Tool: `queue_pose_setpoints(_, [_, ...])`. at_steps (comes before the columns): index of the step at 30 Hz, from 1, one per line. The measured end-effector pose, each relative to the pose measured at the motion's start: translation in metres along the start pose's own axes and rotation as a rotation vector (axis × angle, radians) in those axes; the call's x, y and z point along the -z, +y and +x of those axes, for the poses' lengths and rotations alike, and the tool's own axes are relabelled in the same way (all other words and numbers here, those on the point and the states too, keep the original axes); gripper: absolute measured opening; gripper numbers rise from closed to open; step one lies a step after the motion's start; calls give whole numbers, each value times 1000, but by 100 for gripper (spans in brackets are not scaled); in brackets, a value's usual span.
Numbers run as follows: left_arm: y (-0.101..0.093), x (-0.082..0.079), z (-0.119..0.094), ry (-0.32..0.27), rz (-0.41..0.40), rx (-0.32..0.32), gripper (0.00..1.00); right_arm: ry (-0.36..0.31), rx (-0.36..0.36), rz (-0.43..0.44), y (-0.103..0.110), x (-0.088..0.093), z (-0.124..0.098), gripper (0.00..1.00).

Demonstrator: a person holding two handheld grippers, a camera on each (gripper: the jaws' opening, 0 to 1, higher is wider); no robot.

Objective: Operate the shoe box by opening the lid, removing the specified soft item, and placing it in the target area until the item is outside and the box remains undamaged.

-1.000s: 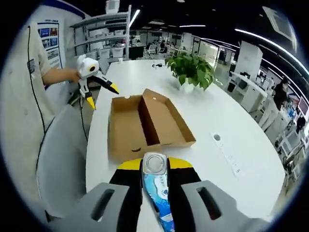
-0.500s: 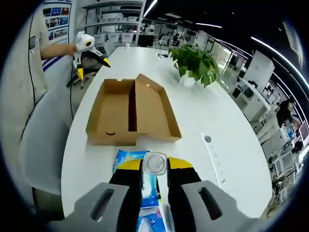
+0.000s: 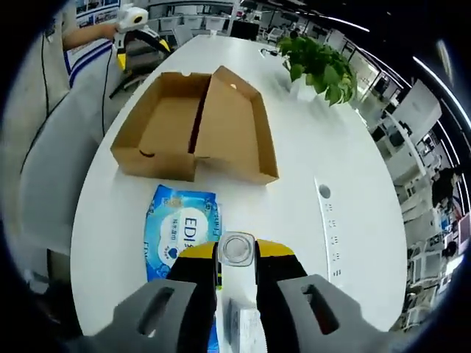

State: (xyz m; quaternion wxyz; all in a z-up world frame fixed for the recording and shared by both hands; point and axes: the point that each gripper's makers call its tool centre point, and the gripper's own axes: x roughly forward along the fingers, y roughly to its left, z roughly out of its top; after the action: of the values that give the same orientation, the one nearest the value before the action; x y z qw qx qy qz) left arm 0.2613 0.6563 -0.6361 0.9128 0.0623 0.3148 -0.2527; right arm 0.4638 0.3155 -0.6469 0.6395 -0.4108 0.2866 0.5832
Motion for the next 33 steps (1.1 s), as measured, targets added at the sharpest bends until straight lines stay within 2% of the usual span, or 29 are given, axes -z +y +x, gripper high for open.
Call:
queue_pose_setpoints(6, [-1, 11, 0, 18, -14, -4, 85, 38, -24, -16, -8, 11, 14, 16])
queue_pose_setpoints(12, [-2, 20, 4, 33, -35, -11, 84, 69, -64, -34, -2, 17, 22, 16])
queue_pose_setpoints(17, [-5, 24, 7, 51, -32, -3, 83, 70, -91, -41, -3, 18, 30, 17])
queue_pose_setpoints(21, [0, 27, 9, 54, -46, -7, 83, 56, -102, -45, -5, 9, 31, 17])
queue_pose_setpoints(33, [4, 33, 11, 69, -53, -7, 83, 80, -105, -55, -8, 14, 28, 19])
